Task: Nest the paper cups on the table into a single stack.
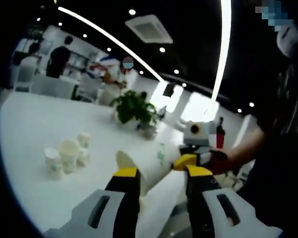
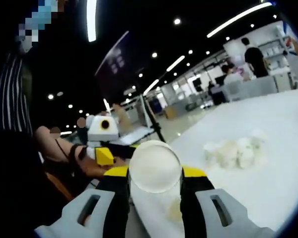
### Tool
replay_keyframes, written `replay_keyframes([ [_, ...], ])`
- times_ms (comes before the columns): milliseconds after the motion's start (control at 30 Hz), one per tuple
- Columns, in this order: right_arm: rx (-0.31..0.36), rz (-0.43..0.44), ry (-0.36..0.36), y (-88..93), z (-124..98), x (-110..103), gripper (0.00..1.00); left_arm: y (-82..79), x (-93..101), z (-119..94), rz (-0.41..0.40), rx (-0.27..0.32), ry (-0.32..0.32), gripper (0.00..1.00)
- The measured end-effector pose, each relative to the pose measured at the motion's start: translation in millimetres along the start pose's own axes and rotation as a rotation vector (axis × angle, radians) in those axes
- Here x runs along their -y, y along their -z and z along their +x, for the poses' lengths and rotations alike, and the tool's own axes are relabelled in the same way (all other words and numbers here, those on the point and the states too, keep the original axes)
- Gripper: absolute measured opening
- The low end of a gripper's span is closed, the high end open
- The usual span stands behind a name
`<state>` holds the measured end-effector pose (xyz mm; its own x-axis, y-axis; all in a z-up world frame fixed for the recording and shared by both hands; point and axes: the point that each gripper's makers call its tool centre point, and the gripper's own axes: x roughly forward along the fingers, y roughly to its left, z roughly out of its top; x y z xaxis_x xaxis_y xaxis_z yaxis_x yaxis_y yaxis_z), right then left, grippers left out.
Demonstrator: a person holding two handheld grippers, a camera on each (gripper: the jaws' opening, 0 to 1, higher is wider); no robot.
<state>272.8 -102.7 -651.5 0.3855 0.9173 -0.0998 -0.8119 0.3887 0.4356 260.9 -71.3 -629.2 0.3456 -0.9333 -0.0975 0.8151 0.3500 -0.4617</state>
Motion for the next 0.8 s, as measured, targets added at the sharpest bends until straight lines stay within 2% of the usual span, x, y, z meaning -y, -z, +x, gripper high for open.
replay_keyframes([
  [633, -0.051, 0.008, -0.034, 18.3, -2, -7, 0.35, -1.4, 1.6, -4, -0.044, -0.008, 0.033, 0.07],
  [800, -0.066, 0.025, -0.045, 23.0, -2, -8, 0.35, -0.5, 4.4, -4, -0.046, -0.017, 0.047, 0.05],
])
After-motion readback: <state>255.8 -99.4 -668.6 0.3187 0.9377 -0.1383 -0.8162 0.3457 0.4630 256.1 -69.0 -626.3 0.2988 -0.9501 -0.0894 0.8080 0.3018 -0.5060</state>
